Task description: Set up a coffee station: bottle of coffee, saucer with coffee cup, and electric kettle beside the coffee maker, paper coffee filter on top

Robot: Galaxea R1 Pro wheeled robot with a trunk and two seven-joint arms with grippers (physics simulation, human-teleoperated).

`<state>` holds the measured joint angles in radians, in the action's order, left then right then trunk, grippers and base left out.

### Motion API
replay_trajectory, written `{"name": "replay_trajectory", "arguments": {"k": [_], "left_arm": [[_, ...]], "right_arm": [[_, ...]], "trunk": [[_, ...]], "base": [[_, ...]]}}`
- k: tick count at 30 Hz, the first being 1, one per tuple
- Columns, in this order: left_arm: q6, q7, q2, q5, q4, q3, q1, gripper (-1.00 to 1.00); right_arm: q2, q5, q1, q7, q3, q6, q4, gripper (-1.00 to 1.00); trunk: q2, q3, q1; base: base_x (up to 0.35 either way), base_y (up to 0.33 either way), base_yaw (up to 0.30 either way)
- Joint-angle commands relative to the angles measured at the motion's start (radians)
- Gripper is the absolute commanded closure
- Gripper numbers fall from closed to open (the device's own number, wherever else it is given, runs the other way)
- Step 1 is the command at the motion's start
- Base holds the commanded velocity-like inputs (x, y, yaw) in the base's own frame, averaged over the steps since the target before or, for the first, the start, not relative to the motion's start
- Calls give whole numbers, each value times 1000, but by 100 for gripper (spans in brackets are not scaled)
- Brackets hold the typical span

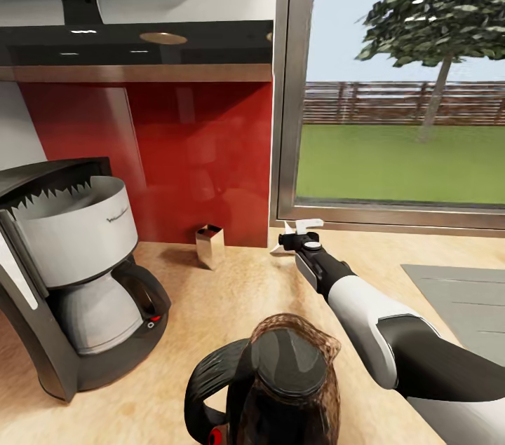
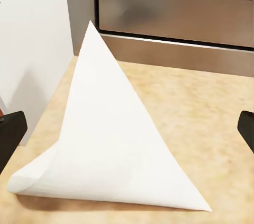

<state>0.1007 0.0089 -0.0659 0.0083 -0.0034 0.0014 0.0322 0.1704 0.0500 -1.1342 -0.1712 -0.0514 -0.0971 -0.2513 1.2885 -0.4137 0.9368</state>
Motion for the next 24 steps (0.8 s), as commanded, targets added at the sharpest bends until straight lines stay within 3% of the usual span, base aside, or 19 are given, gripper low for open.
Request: {"name": "replay_trajectory", "arguments": {"k": [1,24], "left_arm": [[4,0,0,1,-1,0,0,-100],[4,2,0,1,-1,0,0,-100]], "right_arm": [[0,5,0,-5,-5,-9,-2,-100],[0,5,0,-5,-5,-9,3,-100]], "trunk": [[1,-1,0],[1,-1,0]], "base": [[0,0,0],[17,0,0]]}}
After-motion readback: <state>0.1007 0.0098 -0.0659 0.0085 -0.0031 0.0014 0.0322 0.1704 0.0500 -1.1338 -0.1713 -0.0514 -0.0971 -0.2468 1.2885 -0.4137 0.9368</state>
